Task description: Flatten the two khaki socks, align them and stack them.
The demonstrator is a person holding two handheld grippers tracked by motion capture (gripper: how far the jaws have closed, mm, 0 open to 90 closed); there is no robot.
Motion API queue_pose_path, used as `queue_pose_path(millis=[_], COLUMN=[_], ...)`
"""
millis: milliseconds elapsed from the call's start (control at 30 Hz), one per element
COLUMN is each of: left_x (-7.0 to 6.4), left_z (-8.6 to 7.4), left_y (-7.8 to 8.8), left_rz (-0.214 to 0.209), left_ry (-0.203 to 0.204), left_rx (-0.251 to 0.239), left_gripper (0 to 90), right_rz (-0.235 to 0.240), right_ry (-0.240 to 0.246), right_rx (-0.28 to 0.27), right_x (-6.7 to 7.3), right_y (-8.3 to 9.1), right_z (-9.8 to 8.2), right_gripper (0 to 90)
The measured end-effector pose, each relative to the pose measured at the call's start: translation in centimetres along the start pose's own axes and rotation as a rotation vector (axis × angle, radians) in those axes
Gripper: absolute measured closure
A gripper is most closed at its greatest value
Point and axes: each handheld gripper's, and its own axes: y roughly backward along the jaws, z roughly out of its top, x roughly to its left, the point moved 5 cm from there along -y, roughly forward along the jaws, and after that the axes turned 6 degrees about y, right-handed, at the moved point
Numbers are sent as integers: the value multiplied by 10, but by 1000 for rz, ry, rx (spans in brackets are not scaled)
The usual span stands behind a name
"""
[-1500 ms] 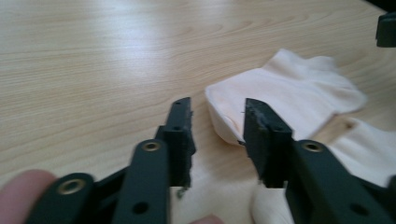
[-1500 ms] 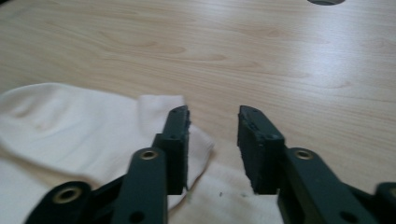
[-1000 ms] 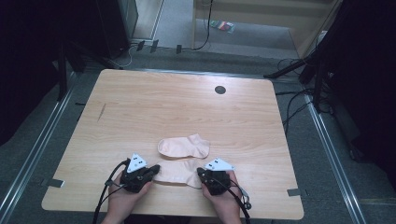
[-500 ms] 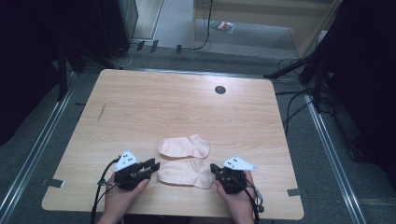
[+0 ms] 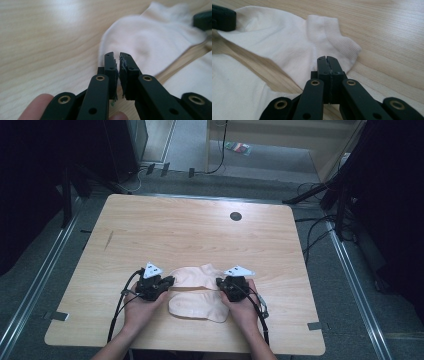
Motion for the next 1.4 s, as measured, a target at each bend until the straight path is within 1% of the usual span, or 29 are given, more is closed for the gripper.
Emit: queue_pose_path(millis=[33, 100, 167, 233, 333, 367, 400, 433, 500, 567, 600, 633, 667, 733, 767, 833, 867, 900, 933, 967, 1033, 1100, 1133, 1167, 1200, 1233, 1267, 1300, 1400], left_x=[3, 7, 9, 14, 27, 32, 35, 36, 34, 30, 29, 26, 24, 18, 14, 8, 5, 3, 1, 0, -3, -6, -7, -8, -8, -8, -8, -8, -9], left_z=[0, 0, 1, 2, 4, 5, 5, 5, 5, 6, 7, 8, 10, 12, 12, 12, 11, 11, 10, 10, 8, 8, 8, 8, 8, 9, 9, 10, 13], left_y=[1, 2, 2, 2, 4, 5, 6, 6, 11, 16, 17, 17, 18, 18, 17, 13, 11, 9, 7, 4, 0, -4, -5, -5, -6, -7, -7, -8, -3], left_rz=[-5, -2, -11, 7, 40, 50, 36, -5, -23, -50, -48, -57, -75, -99, -122, -146, -151, -144, -138, -148, -143, -127, -122, -116, -96, -90, -97, -103, -116], left_ry=[20, 31, 37, 54, 105, 112, 133, 148, 133, 130, 124, 124, 119, 112, 113, 106, 101, 93, 92, 99, 94, 93, 83, 76, 61, 62, 64, 62, 53], left_rx=[0, 3, 3, -2, -12, -15, -16, -22, -54, -101, -112, -122, -134, -138, -138, -106, -99, -91, -81, -70, -37, -10, 0, 6, 13, 9, 16, 18, -1], left_gripper=[862, 897, 900, 900, 900, 900, 900, 900, 834, 818, 809, 808, 803, 766, 734, 666, 645, 627, 615, 612, 608, 640, 674, 738, 830, 896, 900, 900, 900], right_rz=[-21, -19, -34, -45, -56, -63, -82, -75, -42, -58, -60, -68, -80, -77, -77, -70, -76, -85, -93, -98, -104, -100, -102, -107, -115, -123, -126, -122, -135], right_ry=[-8, -37, -34, -27, -42, -42, -34, -39, -69, -101, -116, -130, -131, -126, -127, -115, -104, -96, -92, -100, -103, -106, -102, -92, -80, -80, -80, -81, -73], right_rx=[10, 15, 20, 31, 37, 36, 42, 38, -11, -56, -82, -106, -116, -120, -115, -87, -80, -71, -63, -59, -54, -45, -39, -39, -36, -27, -24, -21, -28], right_x=[-3, -6, -6, -7, -12, -13, -15, -16, -19, -23, -25, -27, -29, -32, -34, -34, -34, -34, -33, -33, -33, -32, -31, -30, -30, -28, -28, -28, -28], right_y=[2, 4, 6, 8, 12, 12, 14, 14, 18, 25, 29, 33, 35, 35, 33, 25, 21, 17, 13, 10, 5, 1, 0, -1, -1, 0, 0, 1, 5], right_z=[0, -2, -4, -5, -7, -7, -7, -8, -9, -6, -3, 0, 4, 9, 10, 9, 9, 7, 6, 5, 4, 3, 2, 2, 2, 2, 1, 1, 2], right_gripper=[900, 900, 900, 900, 900, 900, 900, 900, 900, 900, 895, 858, 836, 777, 744, 711, 690, 662, 626, 602, 597, 620, 646, 703, 760, 822, 871, 890, 900])
